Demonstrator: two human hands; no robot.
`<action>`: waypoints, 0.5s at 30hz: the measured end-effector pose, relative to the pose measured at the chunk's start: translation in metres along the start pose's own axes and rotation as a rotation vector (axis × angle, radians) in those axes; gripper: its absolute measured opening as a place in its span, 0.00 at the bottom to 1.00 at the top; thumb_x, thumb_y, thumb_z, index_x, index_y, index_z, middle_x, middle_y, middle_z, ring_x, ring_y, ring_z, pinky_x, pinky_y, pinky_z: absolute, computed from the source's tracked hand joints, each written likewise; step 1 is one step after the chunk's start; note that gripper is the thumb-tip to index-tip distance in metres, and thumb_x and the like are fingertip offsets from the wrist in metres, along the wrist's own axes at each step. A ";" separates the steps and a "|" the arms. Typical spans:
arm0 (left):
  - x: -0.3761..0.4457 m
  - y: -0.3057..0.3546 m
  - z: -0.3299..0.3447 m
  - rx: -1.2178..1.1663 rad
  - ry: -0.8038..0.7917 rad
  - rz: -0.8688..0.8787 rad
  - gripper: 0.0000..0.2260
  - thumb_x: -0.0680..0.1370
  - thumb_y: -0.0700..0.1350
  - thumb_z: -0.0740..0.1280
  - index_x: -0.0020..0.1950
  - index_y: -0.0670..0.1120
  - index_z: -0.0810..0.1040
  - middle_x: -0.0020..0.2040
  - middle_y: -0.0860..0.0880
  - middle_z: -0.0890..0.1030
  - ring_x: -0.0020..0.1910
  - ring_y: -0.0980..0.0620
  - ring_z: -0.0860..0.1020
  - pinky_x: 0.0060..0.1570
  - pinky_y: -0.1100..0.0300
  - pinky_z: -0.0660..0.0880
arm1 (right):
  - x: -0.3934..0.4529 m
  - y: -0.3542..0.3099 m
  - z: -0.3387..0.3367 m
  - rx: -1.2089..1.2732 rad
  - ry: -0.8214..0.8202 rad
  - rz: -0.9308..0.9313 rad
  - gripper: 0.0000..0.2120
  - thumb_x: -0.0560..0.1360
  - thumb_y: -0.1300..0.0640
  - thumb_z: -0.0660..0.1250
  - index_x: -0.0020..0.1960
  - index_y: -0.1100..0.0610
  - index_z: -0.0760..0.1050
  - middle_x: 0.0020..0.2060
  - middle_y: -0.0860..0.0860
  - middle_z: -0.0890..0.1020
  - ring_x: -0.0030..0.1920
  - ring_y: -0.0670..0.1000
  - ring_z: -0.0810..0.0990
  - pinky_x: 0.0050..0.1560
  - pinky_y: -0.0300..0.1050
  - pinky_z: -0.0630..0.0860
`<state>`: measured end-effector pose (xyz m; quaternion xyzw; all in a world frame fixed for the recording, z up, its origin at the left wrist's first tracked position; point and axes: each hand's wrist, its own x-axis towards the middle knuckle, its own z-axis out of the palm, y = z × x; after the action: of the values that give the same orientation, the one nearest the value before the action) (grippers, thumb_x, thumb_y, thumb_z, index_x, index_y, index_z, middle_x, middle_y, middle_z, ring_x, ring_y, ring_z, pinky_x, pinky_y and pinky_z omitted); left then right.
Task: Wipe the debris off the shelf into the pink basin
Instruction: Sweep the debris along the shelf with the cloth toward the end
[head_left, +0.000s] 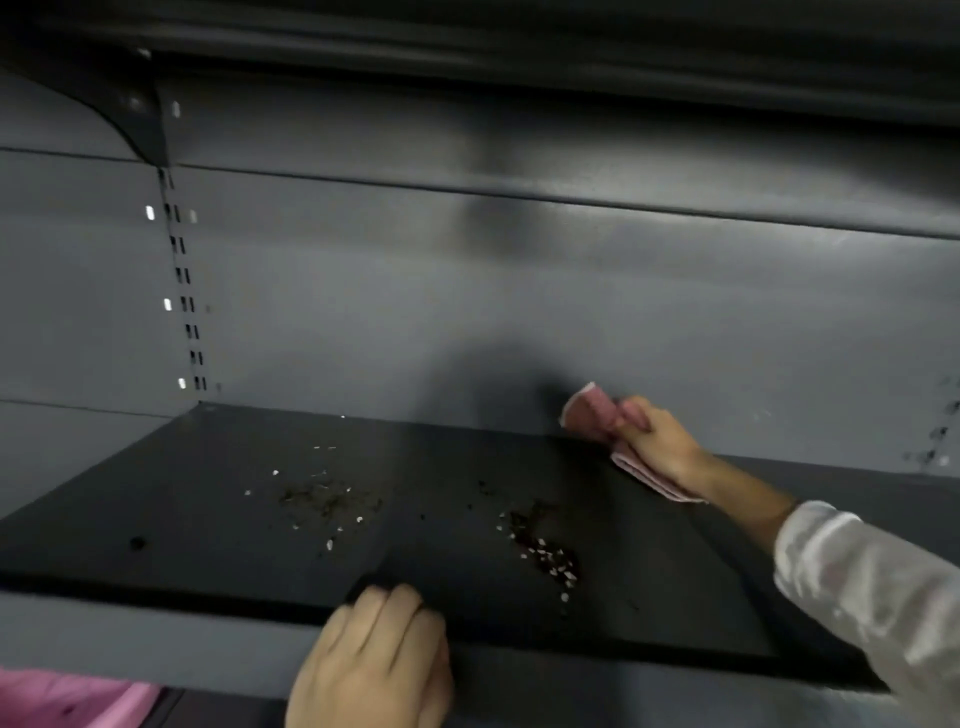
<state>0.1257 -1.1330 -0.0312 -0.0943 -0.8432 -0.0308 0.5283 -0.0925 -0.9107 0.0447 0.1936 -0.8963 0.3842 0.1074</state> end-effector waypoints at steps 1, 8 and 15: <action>-0.001 0.001 0.001 0.009 0.002 -0.012 0.14 0.70 0.42 0.58 0.26 0.44 0.78 0.29 0.46 0.79 0.36 0.50 0.66 0.33 0.58 0.64 | 0.006 0.005 0.005 -0.035 -0.001 0.022 0.08 0.77 0.64 0.59 0.52 0.67 0.73 0.48 0.62 0.79 0.50 0.58 0.76 0.46 0.44 0.69; -0.001 0.001 0.001 0.013 -0.003 -0.018 0.07 0.67 0.43 0.59 0.32 0.47 0.75 0.28 0.47 0.78 0.35 0.50 0.66 0.32 0.59 0.63 | 0.015 -0.033 0.079 -0.112 -0.273 -0.159 0.08 0.76 0.61 0.60 0.53 0.62 0.74 0.46 0.53 0.76 0.47 0.47 0.72 0.42 0.38 0.62; -0.001 -0.001 -0.002 0.008 -0.008 0.044 0.18 0.74 0.42 0.56 0.27 0.42 0.78 0.29 0.44 0.78 0.36 0.48 0.65 0.33 0.58 0.63 | -0.042 -0.068 0.065 0.156 -0.493 -0.192 0.11 0.77 0.61 0.58 0.40 0.49 0.71 0.36 0.41 0.75 0.35 0.33 0.73 0.39 0.24 0.68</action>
<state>0.1281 -1.1348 -0.0312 -0.1111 -0.8431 -0.0155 0.5260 -0.0288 -0.9895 0.0302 0.3733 -0.8405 0.3815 -0.0935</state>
